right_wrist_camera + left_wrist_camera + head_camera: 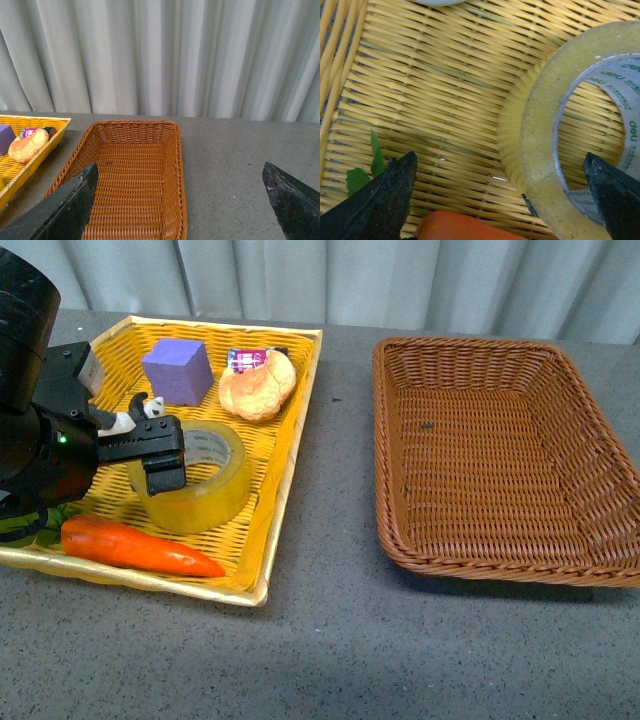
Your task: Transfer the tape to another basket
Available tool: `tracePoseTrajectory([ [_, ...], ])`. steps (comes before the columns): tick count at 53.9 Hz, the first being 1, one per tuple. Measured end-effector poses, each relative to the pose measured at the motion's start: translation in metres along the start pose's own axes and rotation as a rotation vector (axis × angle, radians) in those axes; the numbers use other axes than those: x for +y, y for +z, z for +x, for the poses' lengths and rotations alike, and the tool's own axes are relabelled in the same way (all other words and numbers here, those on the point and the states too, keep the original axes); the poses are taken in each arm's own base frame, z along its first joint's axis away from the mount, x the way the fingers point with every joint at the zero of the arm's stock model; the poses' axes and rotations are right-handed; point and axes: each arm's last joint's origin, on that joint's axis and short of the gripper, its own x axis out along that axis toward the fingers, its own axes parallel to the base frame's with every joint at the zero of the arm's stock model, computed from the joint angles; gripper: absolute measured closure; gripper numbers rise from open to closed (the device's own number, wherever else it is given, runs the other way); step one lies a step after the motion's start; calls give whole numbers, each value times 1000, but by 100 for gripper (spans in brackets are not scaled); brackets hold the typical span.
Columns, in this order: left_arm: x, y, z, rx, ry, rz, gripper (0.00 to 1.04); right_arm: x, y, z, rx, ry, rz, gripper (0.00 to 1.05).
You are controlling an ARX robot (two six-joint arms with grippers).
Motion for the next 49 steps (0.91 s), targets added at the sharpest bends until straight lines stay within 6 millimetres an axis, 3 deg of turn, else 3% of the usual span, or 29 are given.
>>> tracePoseTrajectory([
  [4, 1, 1, 1, -4, 14, -4, 11, 0, 0, 0, 0, 0, 0, 9],
  [13, -1, 6, 3, -7, 16, -20, 46, 0, 0, 0, 0, 0, 0, 9],
  [28, -5, 6, 2, -10, -5, -26, 86, 0, 0, 0, 0, 0, 0, 9],
  [39, -13, 11, -5, -28, -56, -7, 88, 0, 0, 0, 0, 0, 0, 9],
  [49, -30, 27, -23, -140, -158, 129, 88, 0, 0, 0, 0, 0, 0, 9],
])
